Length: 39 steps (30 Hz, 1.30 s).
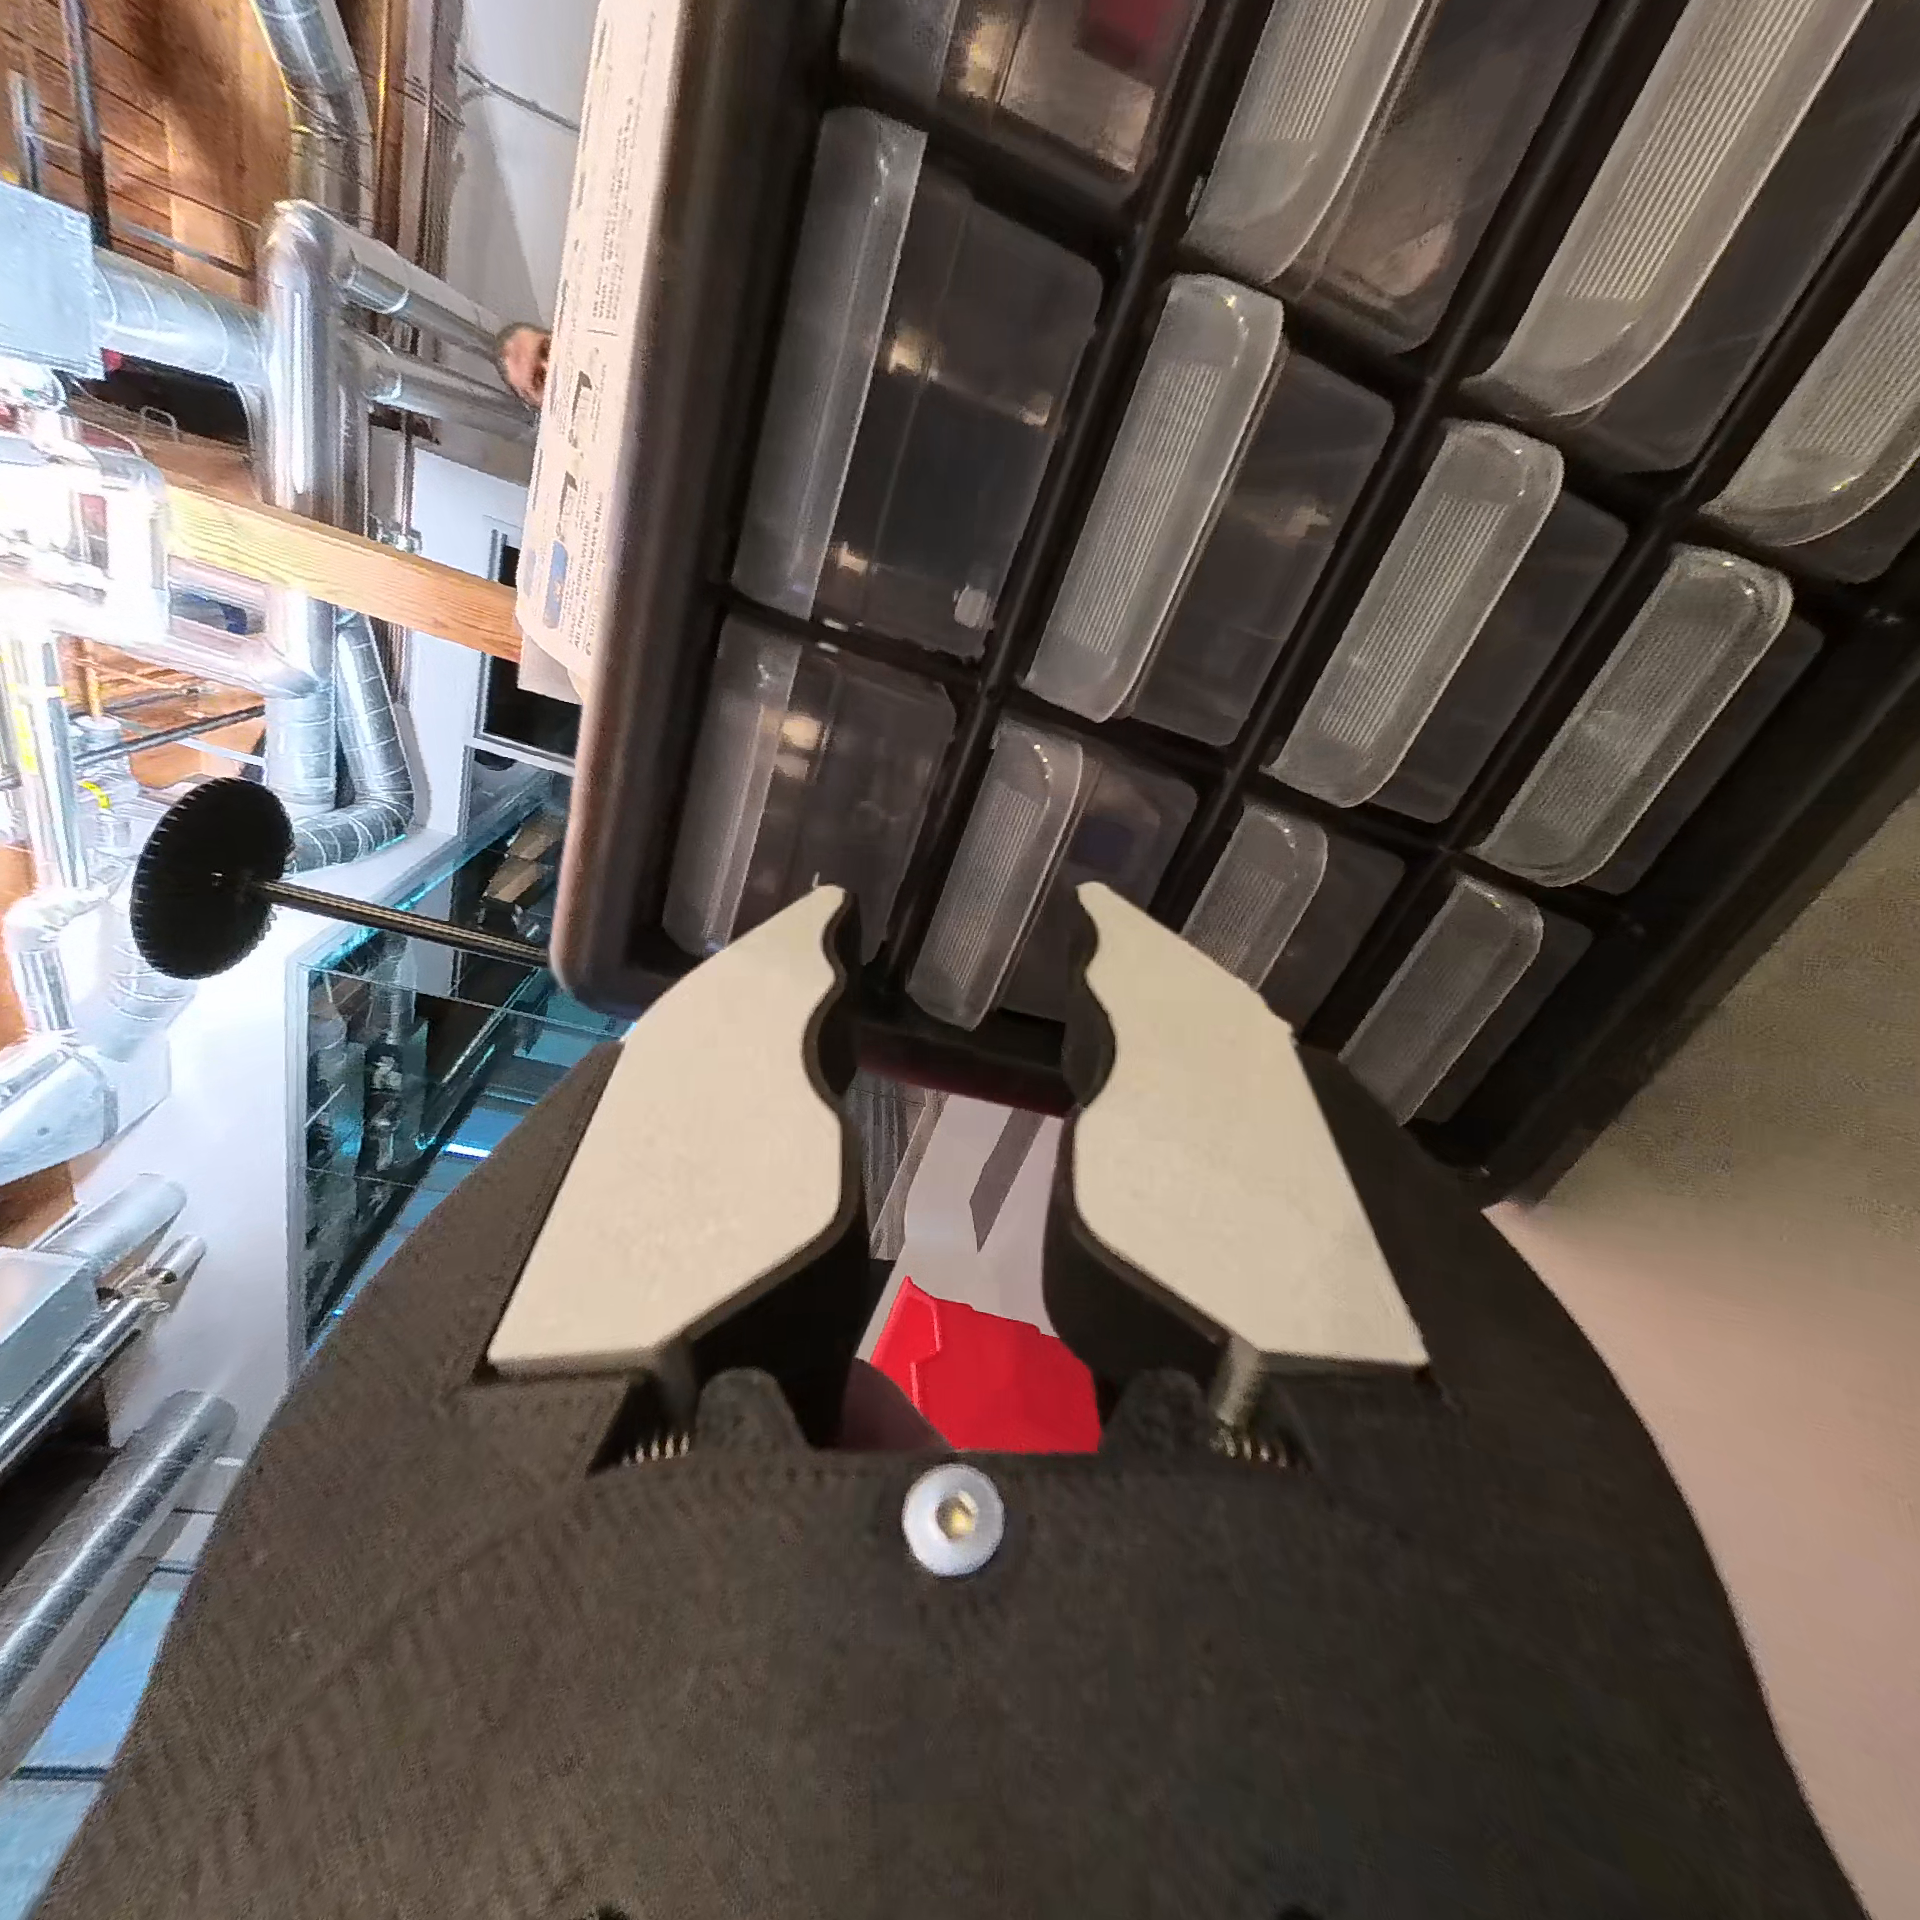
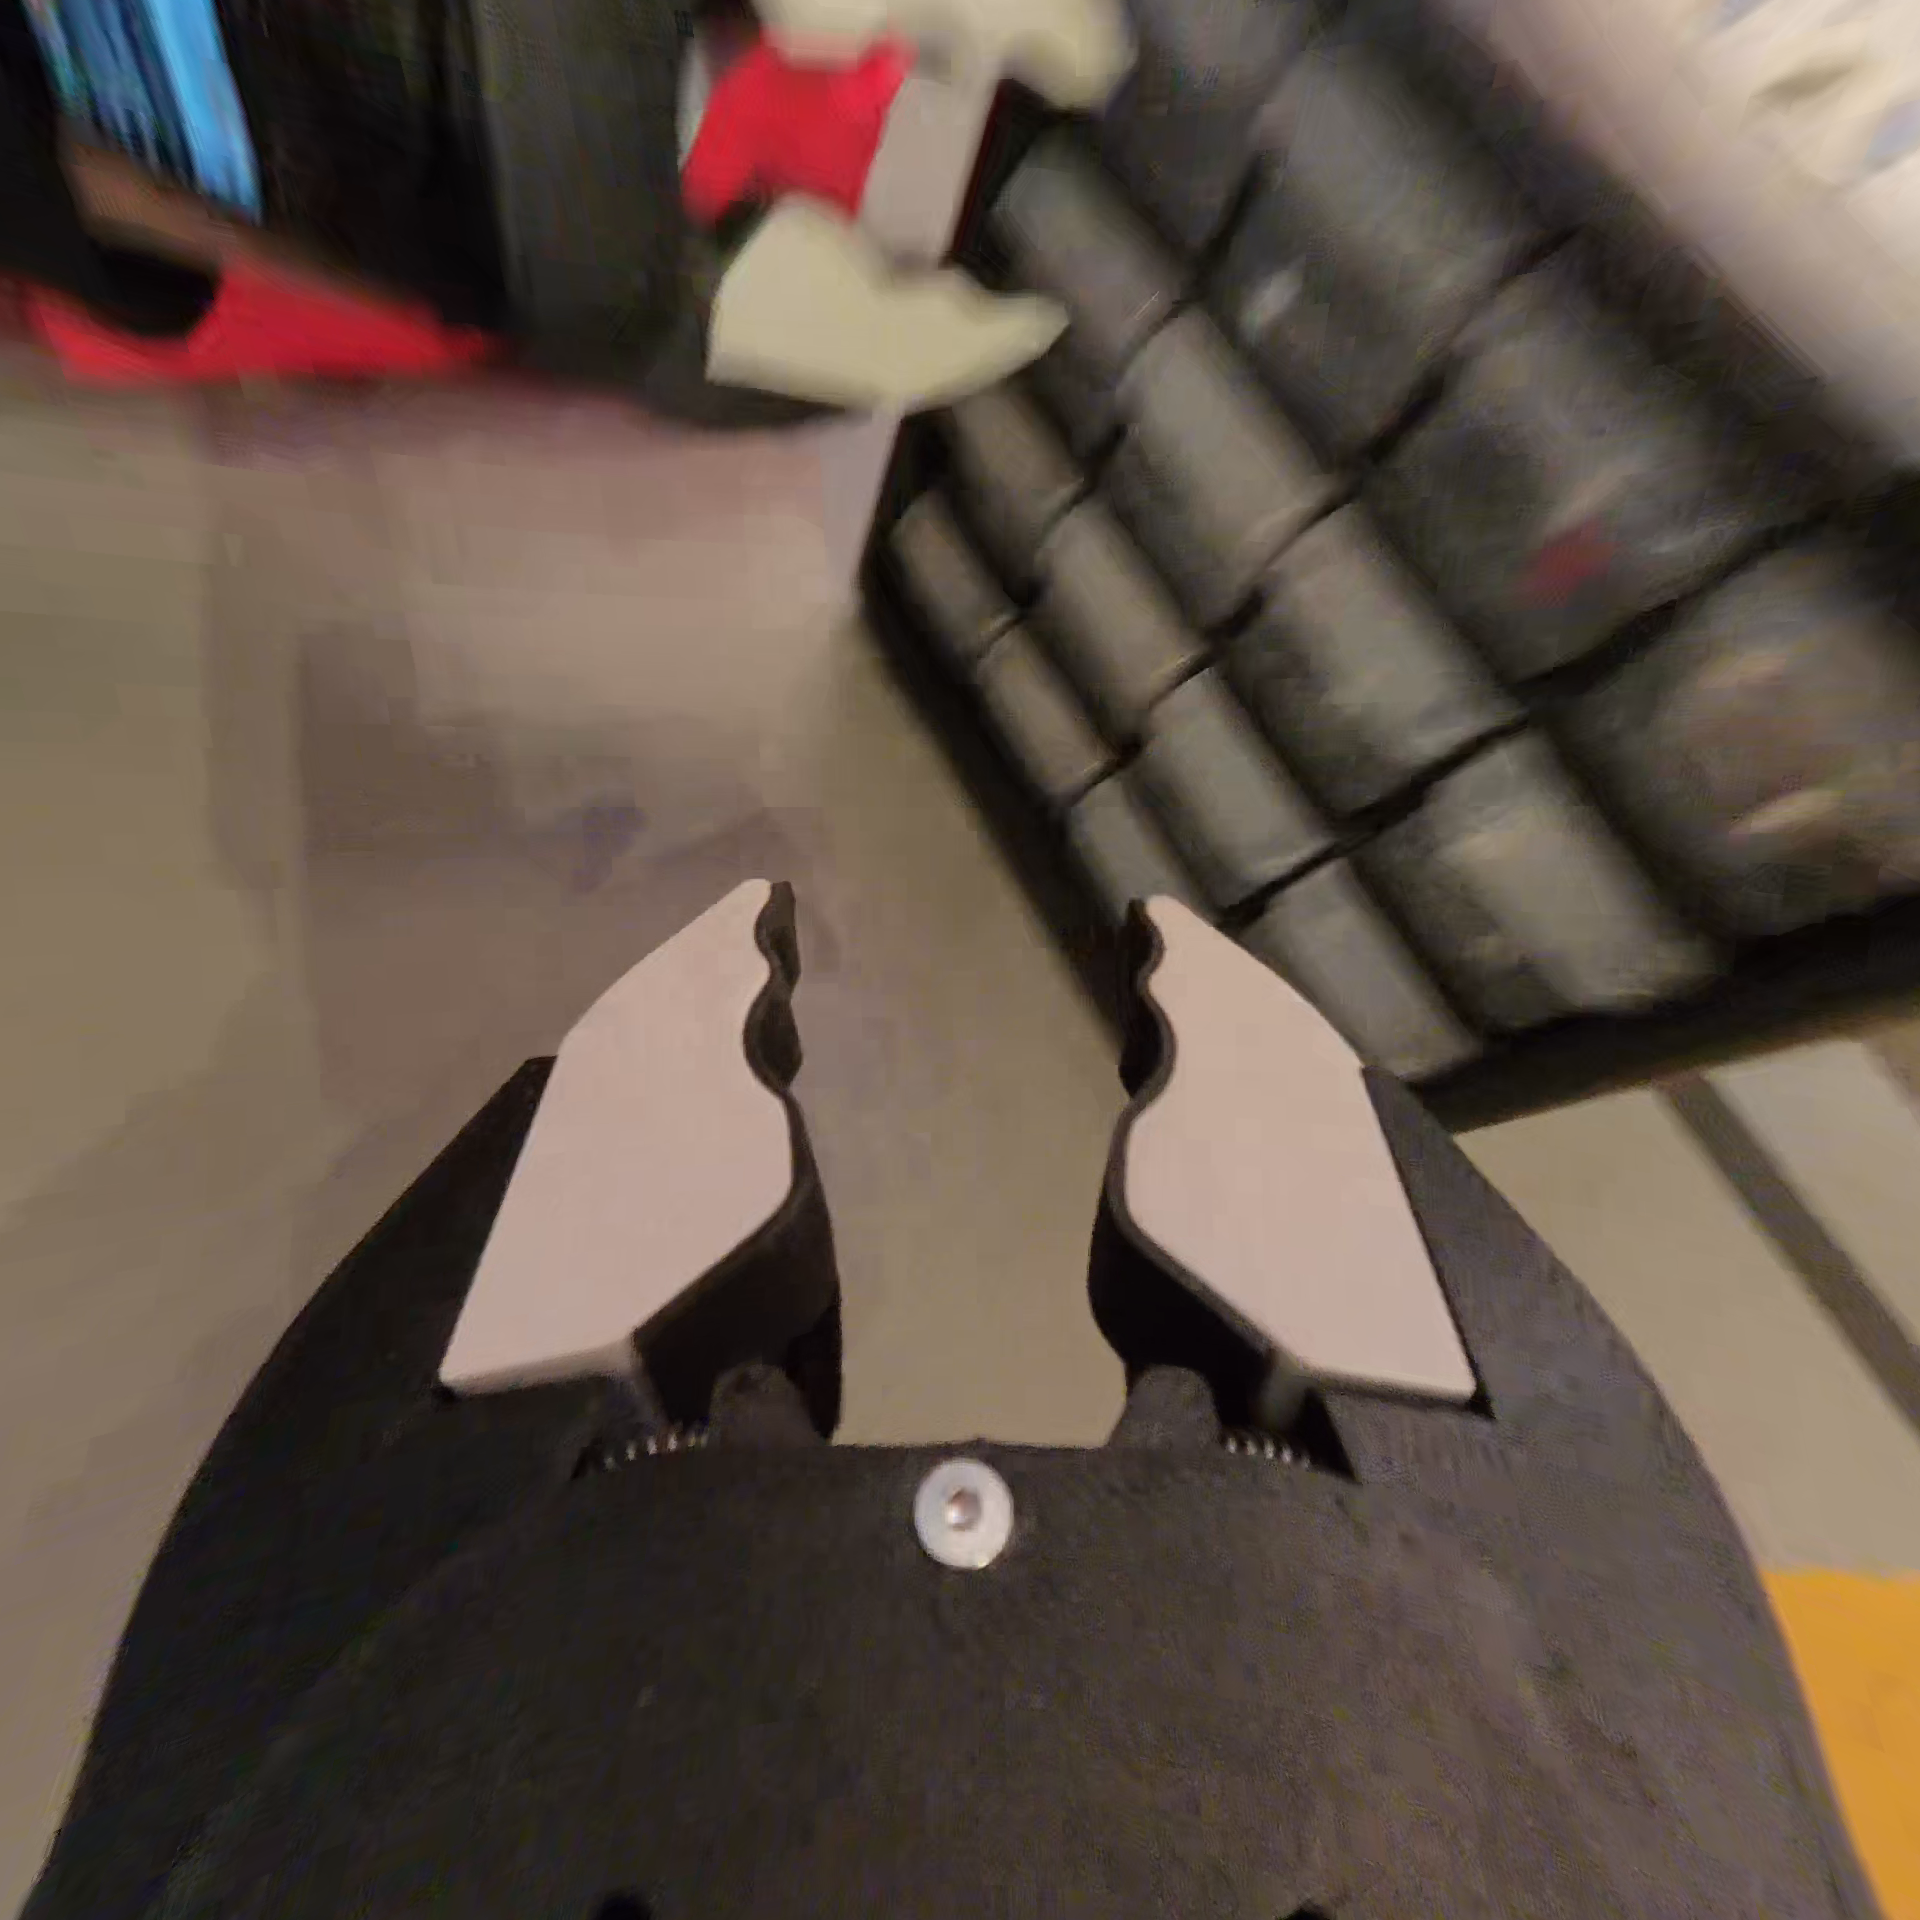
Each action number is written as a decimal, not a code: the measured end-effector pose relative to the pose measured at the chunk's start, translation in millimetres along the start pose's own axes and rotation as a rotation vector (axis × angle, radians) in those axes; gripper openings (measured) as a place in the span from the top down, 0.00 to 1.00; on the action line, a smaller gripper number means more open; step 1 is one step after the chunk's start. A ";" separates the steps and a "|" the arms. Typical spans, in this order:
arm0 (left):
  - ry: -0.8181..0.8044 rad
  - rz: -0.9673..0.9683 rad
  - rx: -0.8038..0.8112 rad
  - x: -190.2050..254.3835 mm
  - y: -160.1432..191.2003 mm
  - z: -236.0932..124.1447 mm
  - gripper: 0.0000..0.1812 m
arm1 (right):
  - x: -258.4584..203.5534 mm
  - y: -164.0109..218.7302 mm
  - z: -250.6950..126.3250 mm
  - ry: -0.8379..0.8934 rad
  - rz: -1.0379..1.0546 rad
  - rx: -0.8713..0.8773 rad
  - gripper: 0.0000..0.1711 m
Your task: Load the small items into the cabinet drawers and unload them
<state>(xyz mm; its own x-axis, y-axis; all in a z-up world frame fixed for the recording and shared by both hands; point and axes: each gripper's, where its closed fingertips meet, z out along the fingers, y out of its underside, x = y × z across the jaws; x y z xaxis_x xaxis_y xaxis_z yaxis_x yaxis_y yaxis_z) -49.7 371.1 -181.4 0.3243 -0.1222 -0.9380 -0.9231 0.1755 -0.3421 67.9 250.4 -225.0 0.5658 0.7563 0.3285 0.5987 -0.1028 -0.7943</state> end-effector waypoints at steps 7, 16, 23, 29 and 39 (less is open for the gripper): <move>-0.016 0.030 0.011 2.4 -1.2 4.4 0.86 | 88.3 -73.1 -44.2 0.254 -0.042 0.158 0.72; -0.032 0.046 0.021 0.9 -1.2 3.1 0.89 | 139.5 -64.1 -30.7 0.382 -0.028 0.089 0.78; -0.015 0.061 0.033 4.4 -1.9 -9.0 0.92 | 143.4 -54.6 -25.2 0.400 -0.027 0.084 0.80; 0.039 0.085 0.056 7.5 -5.3 -26.3 0.92 | 143.2 -53.7 -26.5 0.402 -0.032 0.090 0.81; 0.095 0.105 0.083 10.0 -6.1 -57.3 0.92 | 143.0 -53.5 -27.2 0.405 -0.035 0.096 0.81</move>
<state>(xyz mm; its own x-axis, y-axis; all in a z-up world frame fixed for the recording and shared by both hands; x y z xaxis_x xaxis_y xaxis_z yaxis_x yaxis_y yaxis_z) -52.6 312.9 -185.4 0.2024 -0.1897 -0.9608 -0.9293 0.2722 -0.2495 132.2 346.5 -121.7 0.7346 0.4412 0.5154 0.5767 -0.0060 -0.8169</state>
